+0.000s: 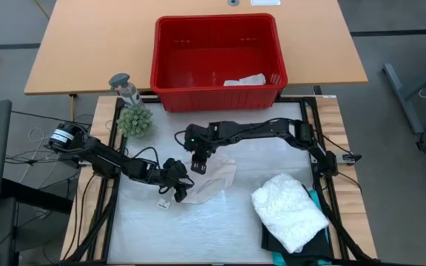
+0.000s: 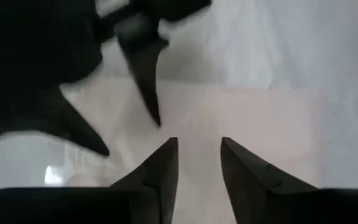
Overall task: Fold Laundry from Bin
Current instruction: Fold the white underwear
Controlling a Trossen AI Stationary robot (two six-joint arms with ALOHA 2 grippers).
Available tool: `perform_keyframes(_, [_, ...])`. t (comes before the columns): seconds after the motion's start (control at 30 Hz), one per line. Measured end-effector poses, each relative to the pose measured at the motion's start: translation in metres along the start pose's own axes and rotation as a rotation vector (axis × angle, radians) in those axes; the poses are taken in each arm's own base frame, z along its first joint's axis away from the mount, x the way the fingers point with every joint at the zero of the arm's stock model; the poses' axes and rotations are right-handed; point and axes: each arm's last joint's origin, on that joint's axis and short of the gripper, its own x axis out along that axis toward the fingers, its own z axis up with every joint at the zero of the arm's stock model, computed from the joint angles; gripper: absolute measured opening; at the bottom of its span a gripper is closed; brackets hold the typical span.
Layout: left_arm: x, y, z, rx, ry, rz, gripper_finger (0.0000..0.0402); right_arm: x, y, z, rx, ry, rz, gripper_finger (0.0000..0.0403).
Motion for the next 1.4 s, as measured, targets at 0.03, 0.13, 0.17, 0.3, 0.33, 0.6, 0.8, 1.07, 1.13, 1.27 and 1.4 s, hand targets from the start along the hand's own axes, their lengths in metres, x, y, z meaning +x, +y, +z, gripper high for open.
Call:
perform_keyframes(0.03, [0.0, 0.0, 0.0, 0.0, 0.0, 0.0, 0.0226, 0.001, 0.0, 0.0, -0.003, -0.001, 0.004, 0.0137])
perform_keyframes(0.13, [0.0, 0.0, 0.0, 0.001, 0.0, 0.001, 0.0226, 0.005, 0.005, -0.004, -0.006, 0.032, 0.046, 0.0159])
perform_keyframes(0.17, [0.0, 0.0, 0.0, 0.004, 0.0, 0.001, 0.0226, 0.009, 0.007, -0.005, -0.011, 0.035, 0.057, 0.0166])
perform_keyframes(0.3, [0.0, 0.0, 0.0, 0.003, -0.001, 0.001, 0.0226, 0.013, 0.01, -0.008, -0.019, 0.055, 0.061, 0.0187])
perform_keyframes(0.33, [-0.001, 0.0, 0.001, 0.002, -0.003, -0.002, 0.0226, 0.014, 0.009, -0.008, -0.021, 0.059, 0.06, 0.0189])
perform_keyframes(0.6, [-0.049, -0.001, 0.025, 0.013, -0.113, -0.054, 0.0226, 0.001, -0.013, -0.009, 0.035, 0.114, 0.071, 0.019])
perform_keyframes(0.8, [-0.098, 0.016, 0.024, 0.122, -0.152, 0.087, 0.0226, 0.007, 0.021, -0.017, -0.158, 0.15, 0.169, 0.0186])
perform_keyframes(1.07, [-0.13, 0.025, 0.025, 0.13, -0.27, 0.161, 0.0226, 0.019, 0.086, -0.031, -0.475, 0.112, 0.17, 0.0198])
perform_keyframes(1.13, [-0.132, 0.027, 0.025, 0.124, -0.278, 0.167, 0.0226, 0.027, 0.101, -0.035, -0.516, 0.08, 0.122, 0.0205])
perform_keyframes(1.27, [-0.134, 0.028, 0.024, 0.122, -0.278, 0.177, 0.0226, 0.036, 0.126, -0.035, -0.516, -0.04, 0.047, 0.0217])
perform_keyframes(1.4, [-0.134, 0.029, 0.023, 0.128, -0.268, 0.194, 0.0226, 0.044, 0.135, -0.035, -0.407, -0.115, -0.042, 0.0221])
